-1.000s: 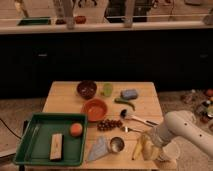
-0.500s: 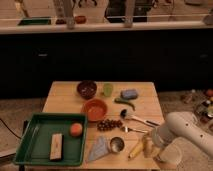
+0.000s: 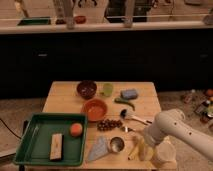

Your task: Place banana in purple bowl

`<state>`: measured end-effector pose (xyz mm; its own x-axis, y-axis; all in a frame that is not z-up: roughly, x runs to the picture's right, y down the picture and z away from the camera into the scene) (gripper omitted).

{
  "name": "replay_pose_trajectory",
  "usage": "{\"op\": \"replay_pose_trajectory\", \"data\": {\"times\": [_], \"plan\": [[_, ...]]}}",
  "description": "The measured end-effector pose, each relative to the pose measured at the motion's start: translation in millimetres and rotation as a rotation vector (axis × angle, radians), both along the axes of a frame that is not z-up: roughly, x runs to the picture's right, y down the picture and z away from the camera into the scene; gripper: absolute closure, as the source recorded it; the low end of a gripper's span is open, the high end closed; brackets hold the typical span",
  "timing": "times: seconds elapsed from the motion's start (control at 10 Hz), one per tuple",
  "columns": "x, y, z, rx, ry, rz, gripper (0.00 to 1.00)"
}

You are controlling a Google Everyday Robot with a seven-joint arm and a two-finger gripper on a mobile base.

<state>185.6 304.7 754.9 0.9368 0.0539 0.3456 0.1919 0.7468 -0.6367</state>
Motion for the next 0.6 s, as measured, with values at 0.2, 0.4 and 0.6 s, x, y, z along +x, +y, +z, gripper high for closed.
{"op": "replay_pose_trajectory", "data": {"times": [0.2,0.4,0.6], "plan": [[-11.6,-4.2,2.4,0.012,-0.012,-0.042,0.2],[-14.4,-4.8,4.9,0.02,-0.011,-0.062,0.2],[-9.3,-0.5,6.6,0.023,0.005,-0.063,0.2]]}}
